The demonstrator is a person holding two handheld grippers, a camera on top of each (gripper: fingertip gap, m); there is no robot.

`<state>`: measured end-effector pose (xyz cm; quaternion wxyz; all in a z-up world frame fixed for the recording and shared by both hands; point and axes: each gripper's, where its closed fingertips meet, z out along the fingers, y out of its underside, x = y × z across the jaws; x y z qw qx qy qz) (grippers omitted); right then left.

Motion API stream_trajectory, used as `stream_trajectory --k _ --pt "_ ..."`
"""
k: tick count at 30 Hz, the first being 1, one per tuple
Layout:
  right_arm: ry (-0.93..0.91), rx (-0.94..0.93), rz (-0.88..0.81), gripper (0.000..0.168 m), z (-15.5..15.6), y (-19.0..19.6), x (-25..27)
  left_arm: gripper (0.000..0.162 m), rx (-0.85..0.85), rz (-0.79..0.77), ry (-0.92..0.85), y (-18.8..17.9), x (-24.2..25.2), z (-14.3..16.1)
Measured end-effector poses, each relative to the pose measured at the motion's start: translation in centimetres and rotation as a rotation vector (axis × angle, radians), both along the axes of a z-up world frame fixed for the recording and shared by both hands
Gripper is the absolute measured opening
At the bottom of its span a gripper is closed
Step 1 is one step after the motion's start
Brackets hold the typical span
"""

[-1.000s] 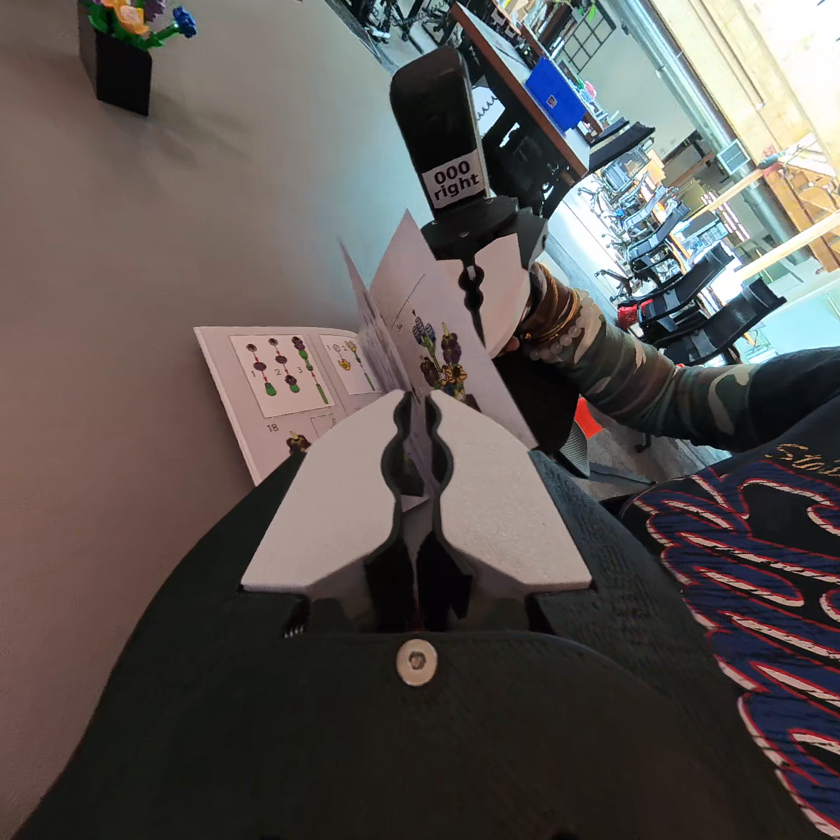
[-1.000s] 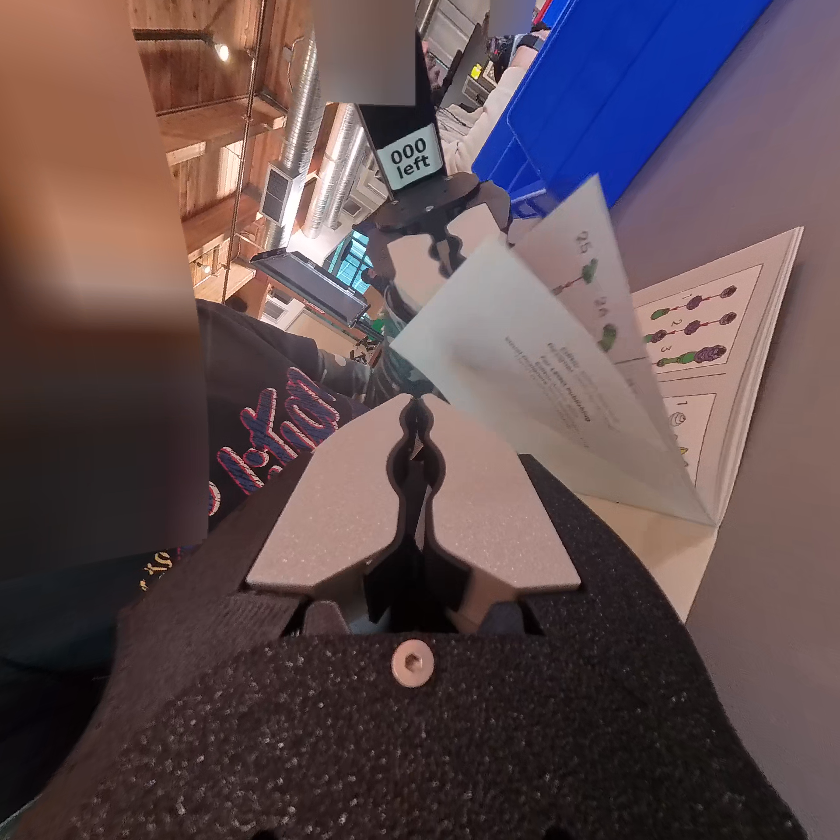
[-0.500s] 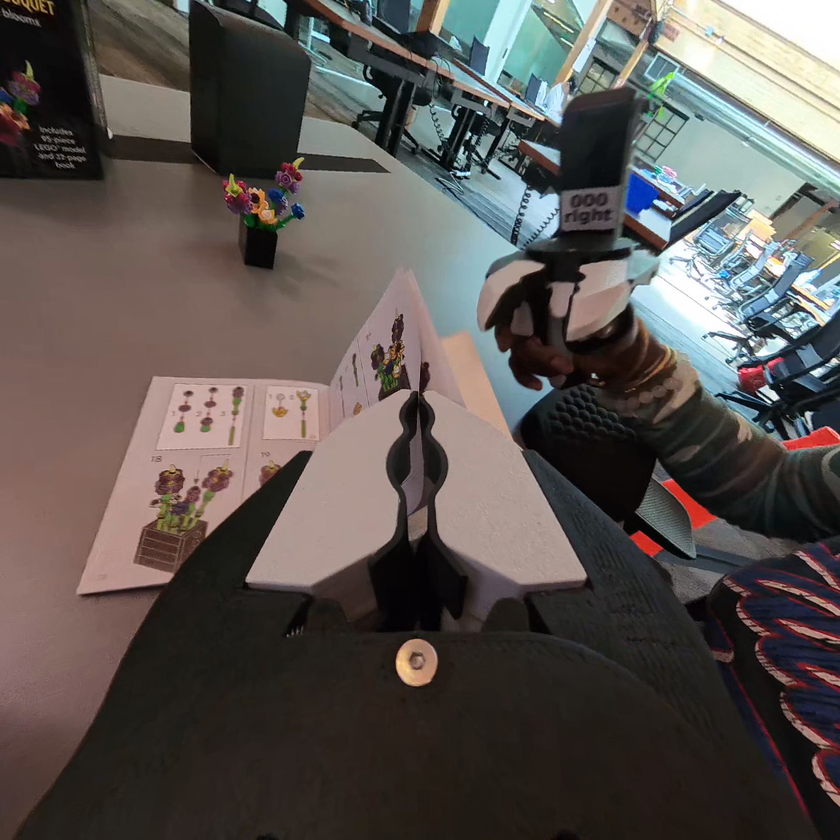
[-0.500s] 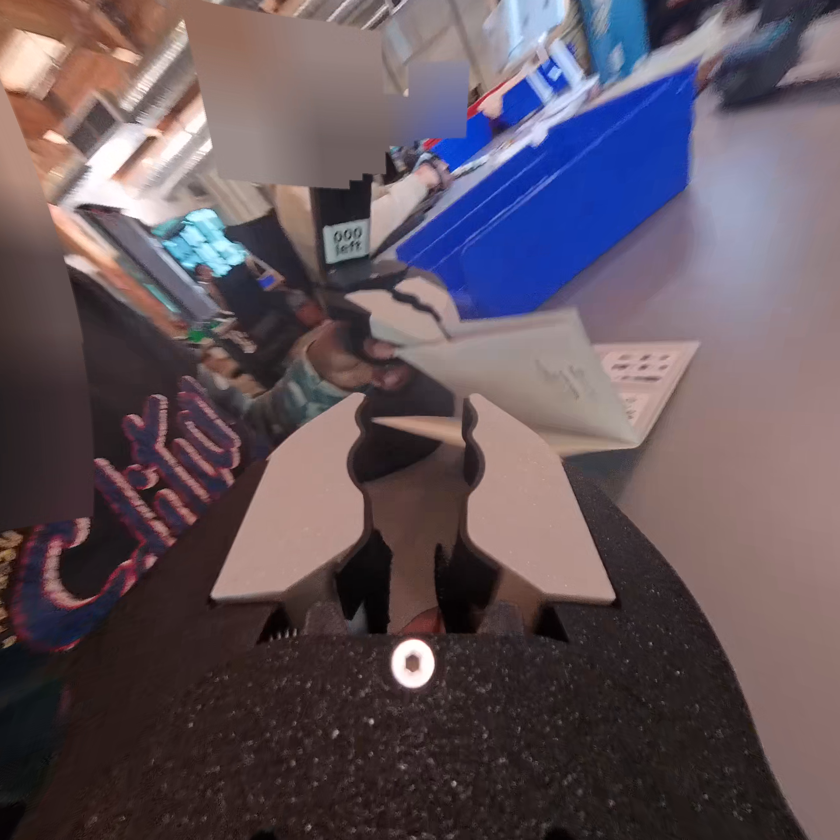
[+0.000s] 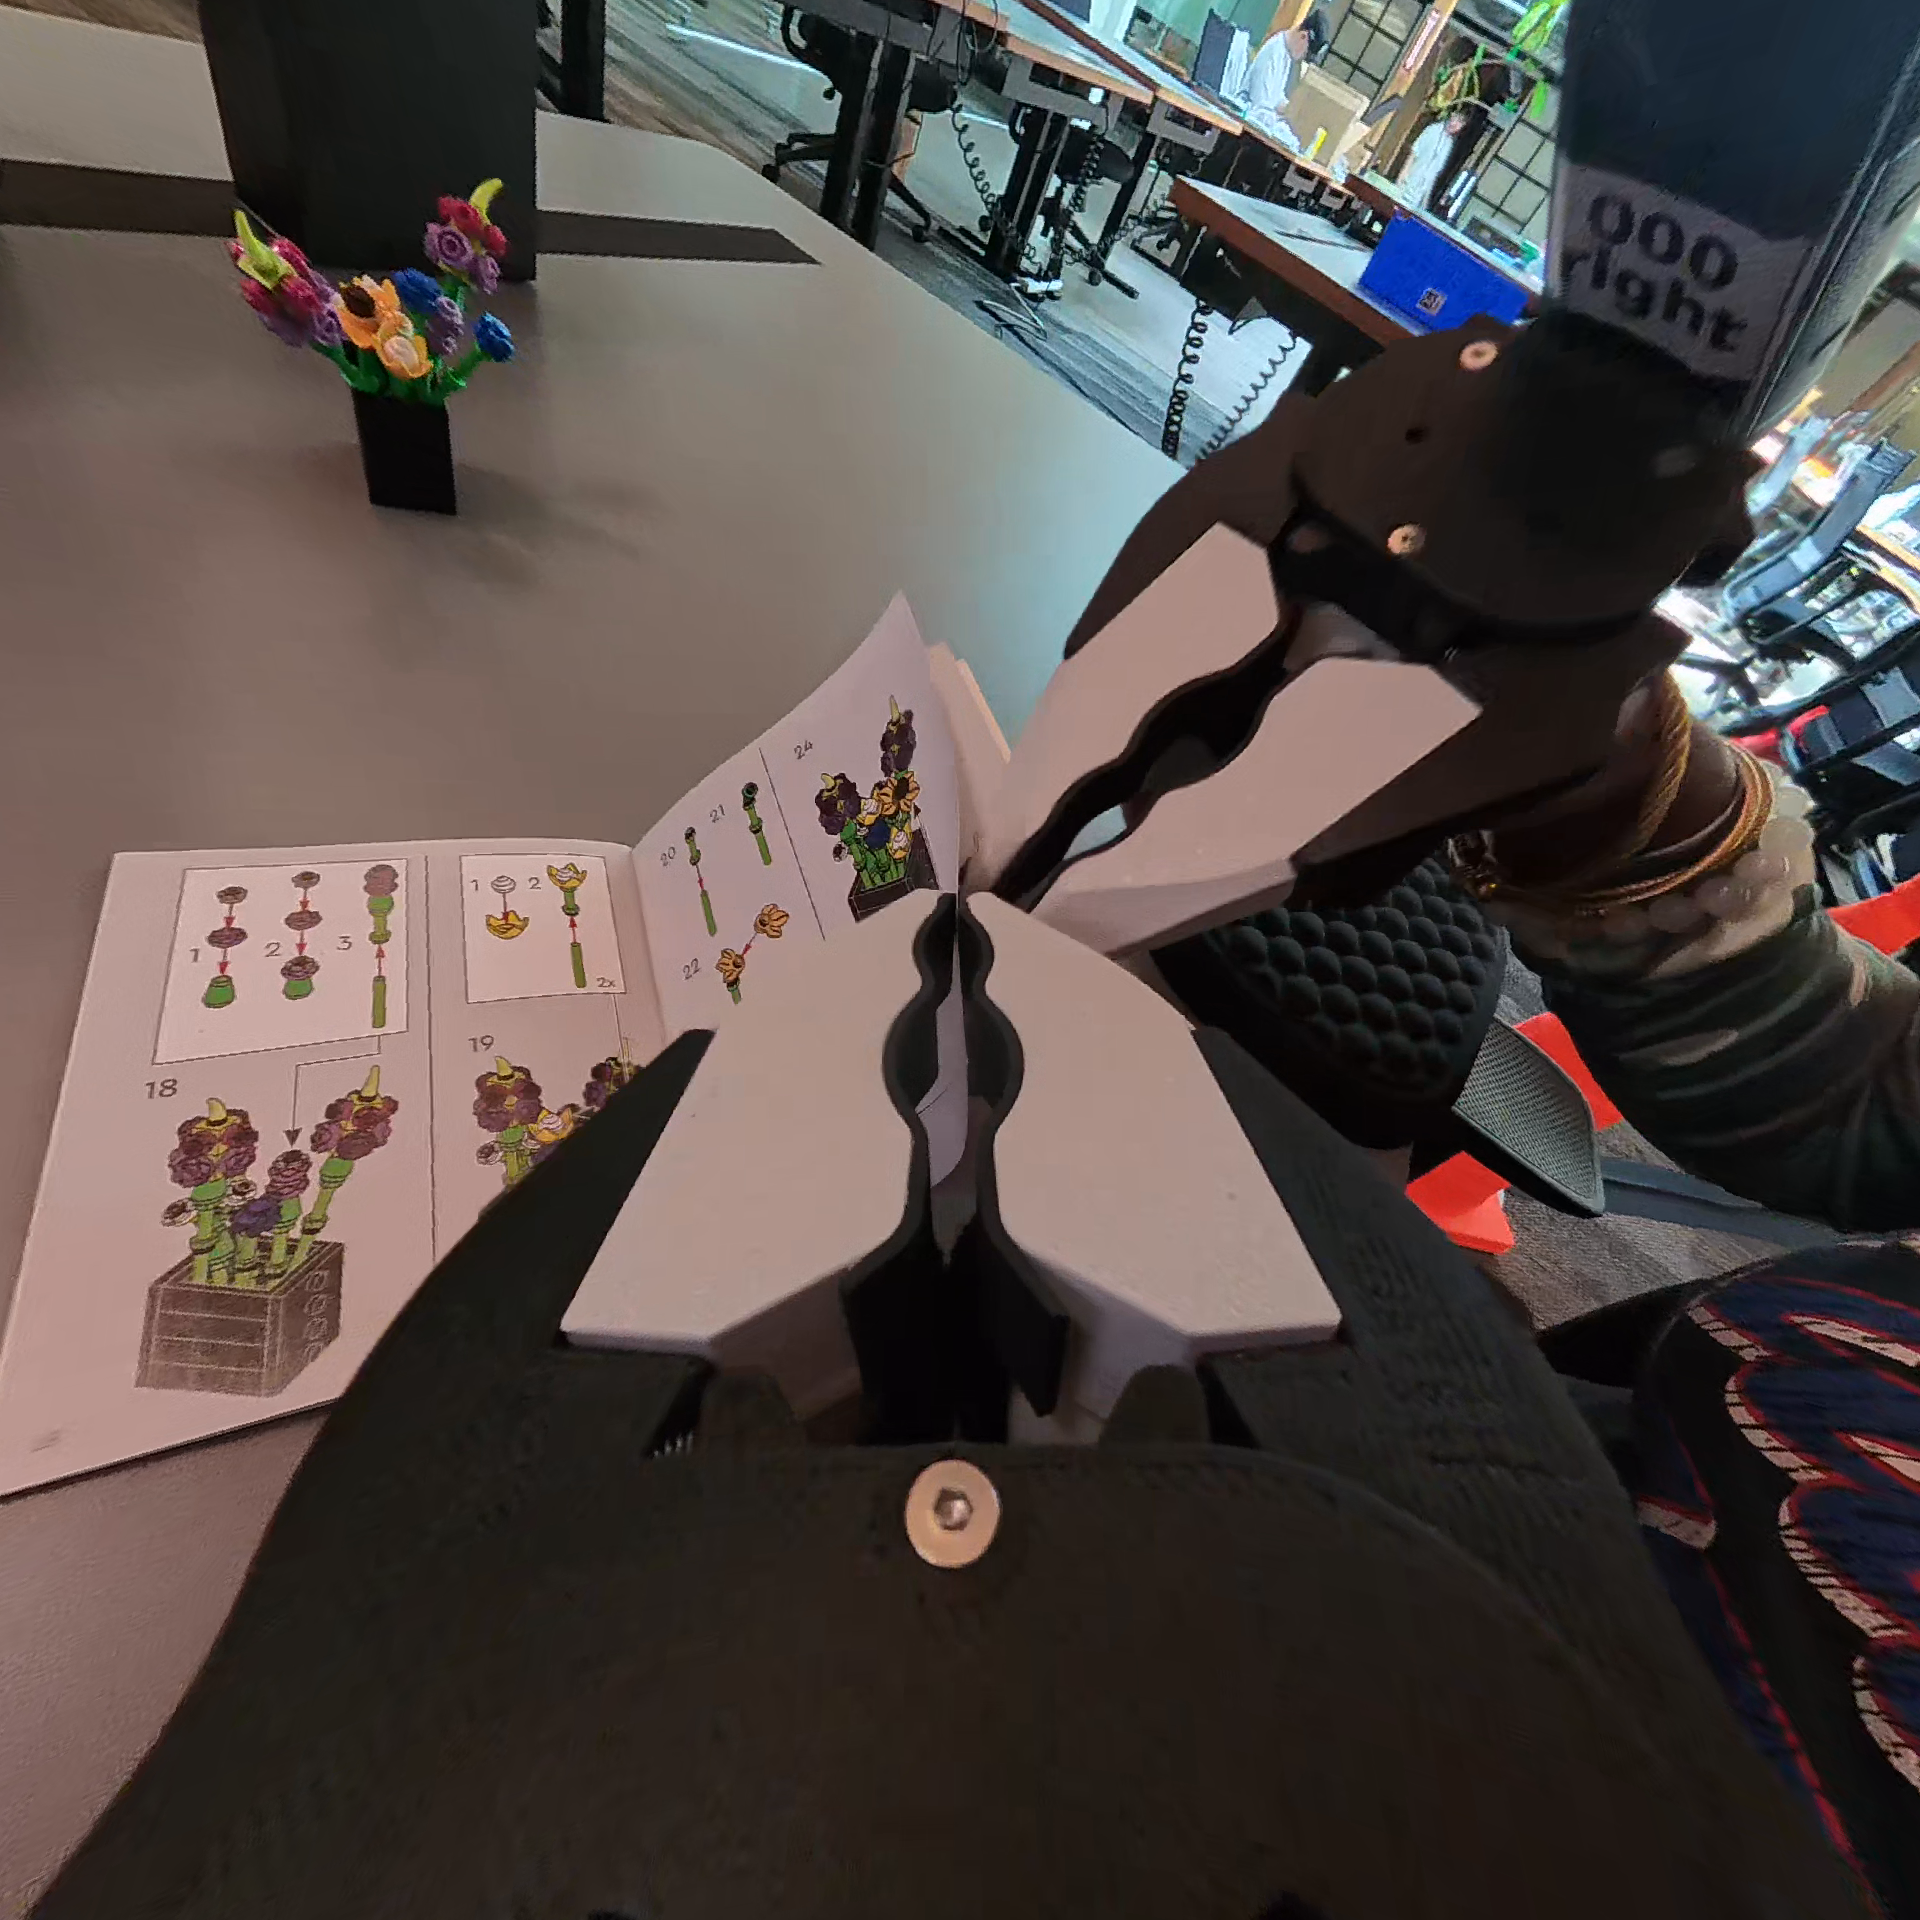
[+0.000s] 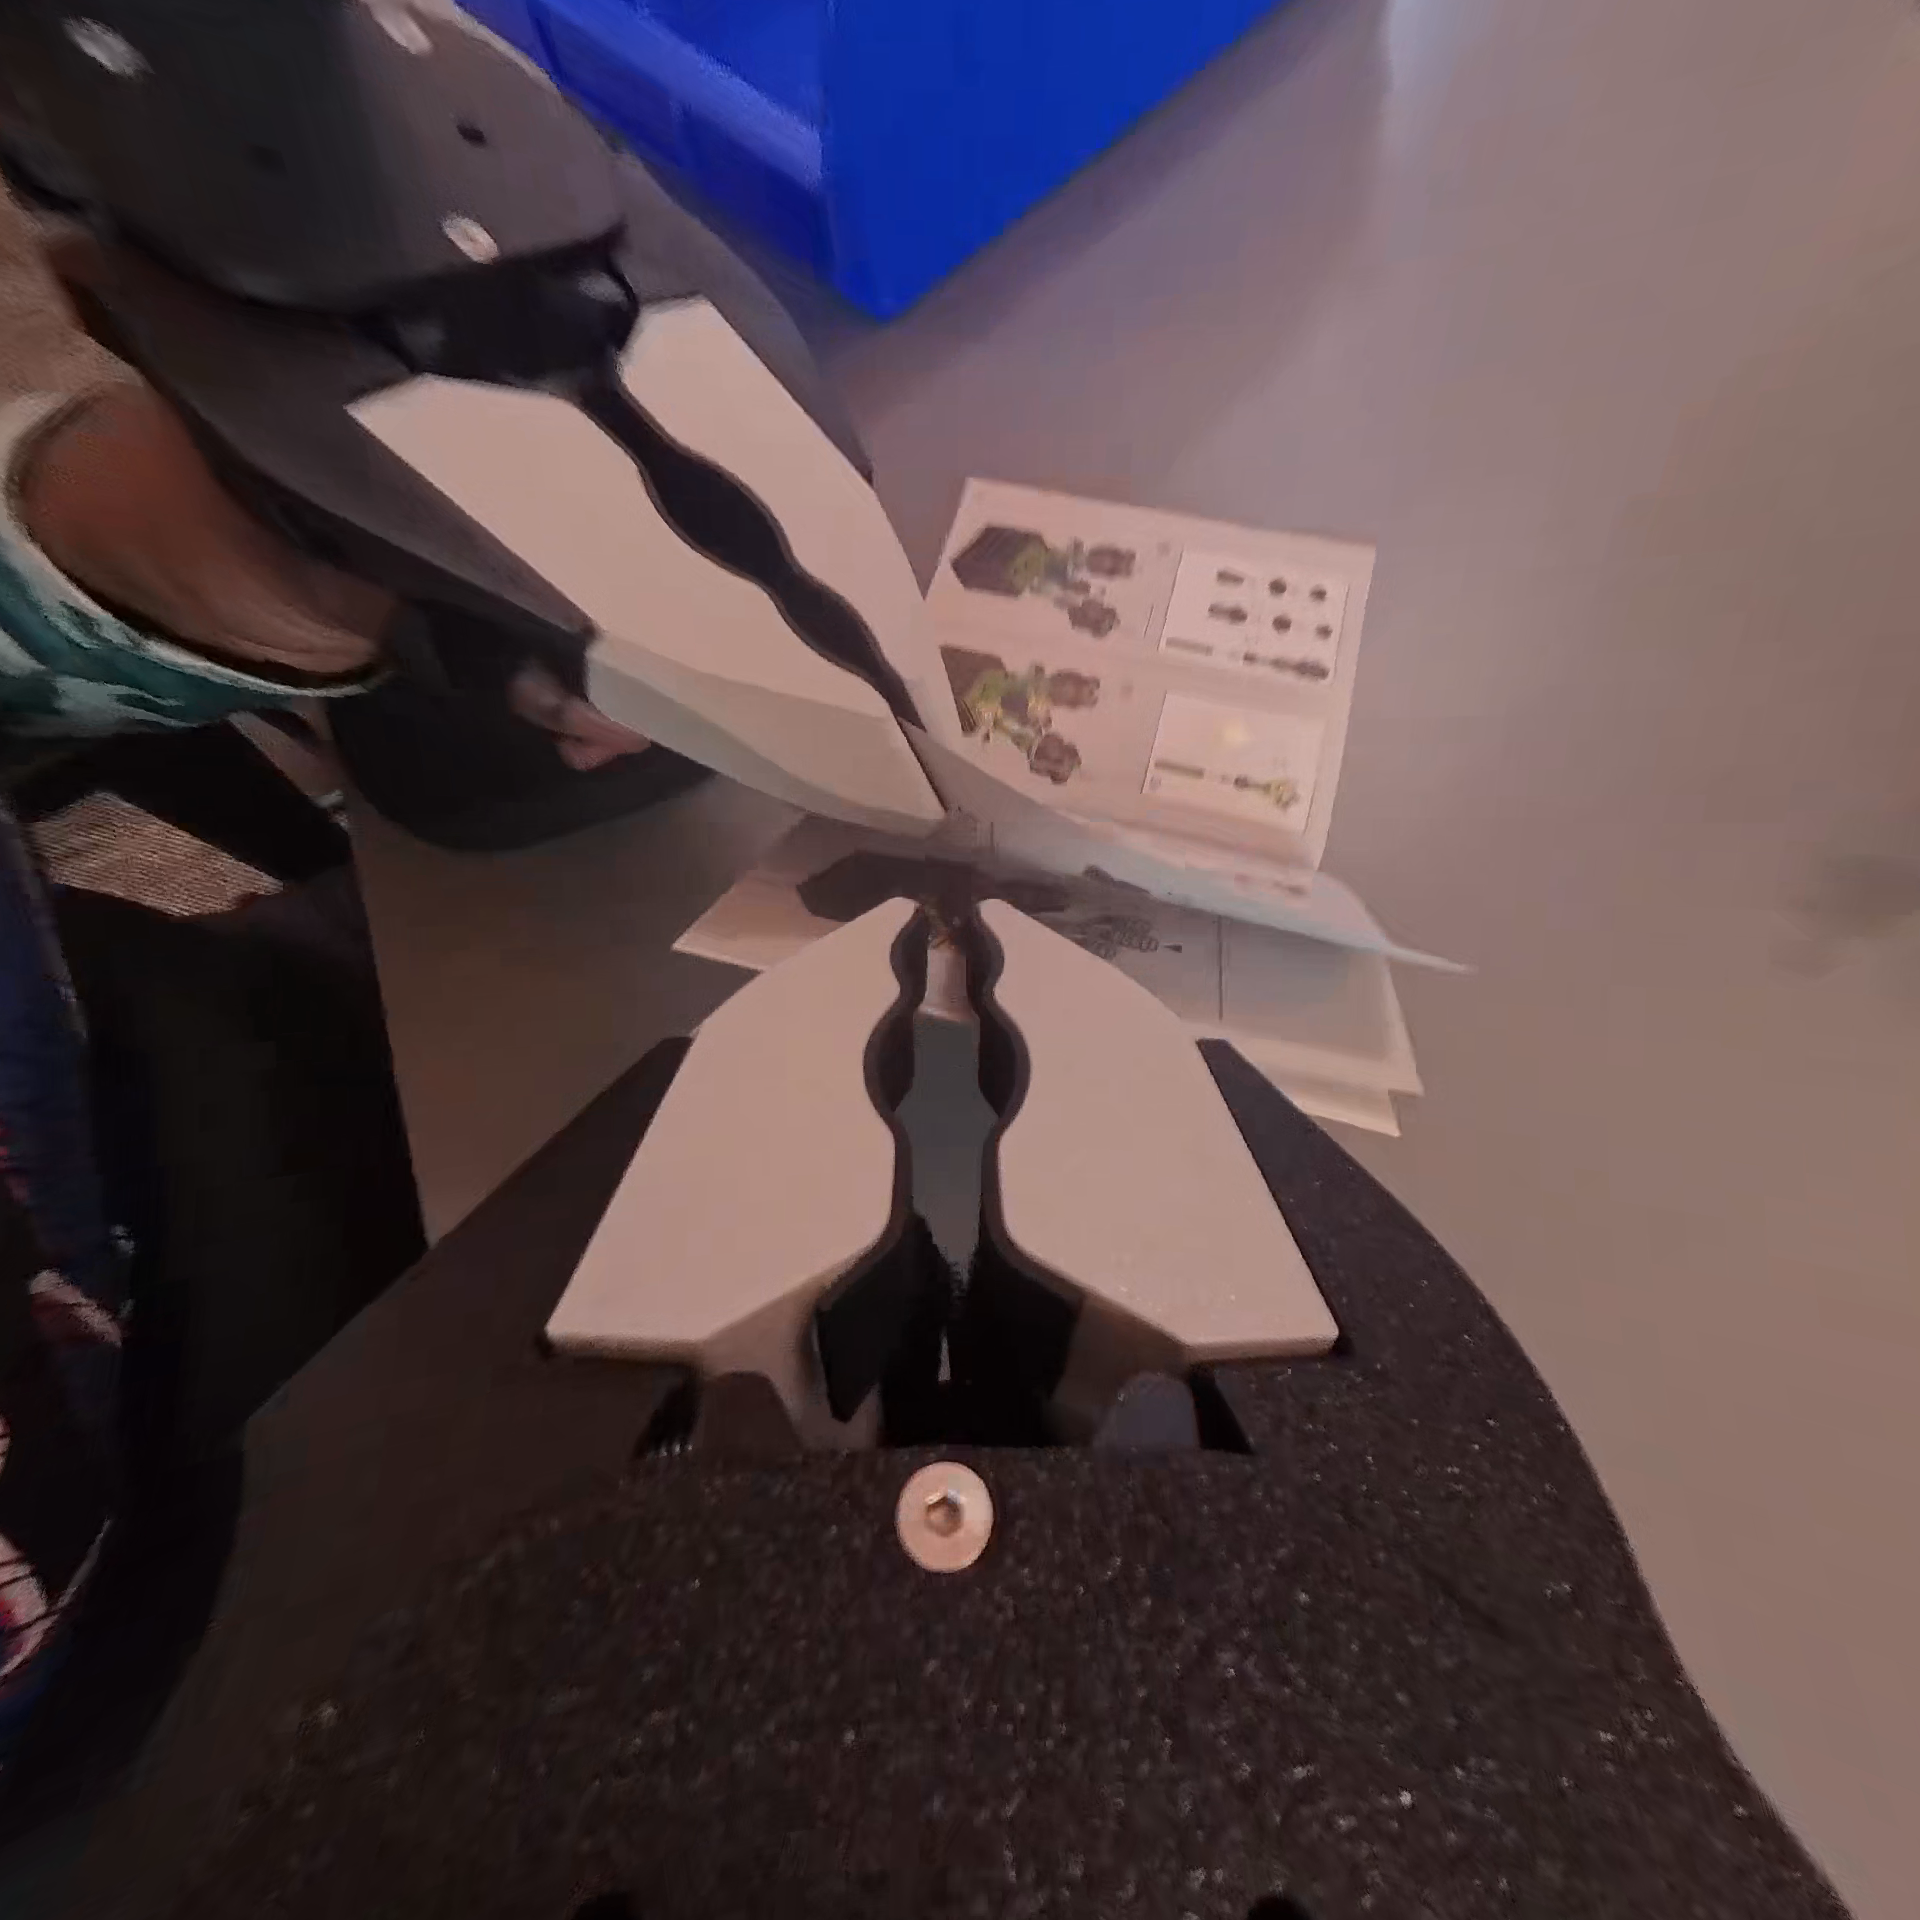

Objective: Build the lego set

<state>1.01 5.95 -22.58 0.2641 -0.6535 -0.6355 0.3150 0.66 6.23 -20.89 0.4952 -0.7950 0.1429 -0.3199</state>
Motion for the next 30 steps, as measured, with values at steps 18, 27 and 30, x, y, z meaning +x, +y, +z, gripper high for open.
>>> stream_trajectory --k 18,27,30 --pt "-0.196 0.032 0.018 0.007 -5.2 0.7 1.3 0.037 -0.030 -0.133 0.166 -1.8 1.1 -1.8" --pt "-0.201 0.064 0.038 0.007 -6.0 0.7 1.4 0.052 -0.045 -0.188 0.280 -4.9 0.5 -2.6" --pt "-0.192 0.055 0.033 0.007 -5.9 0.7 1.4 0.051 -0.040 -0.176 0.297 -4.9 0.2 -2.6"
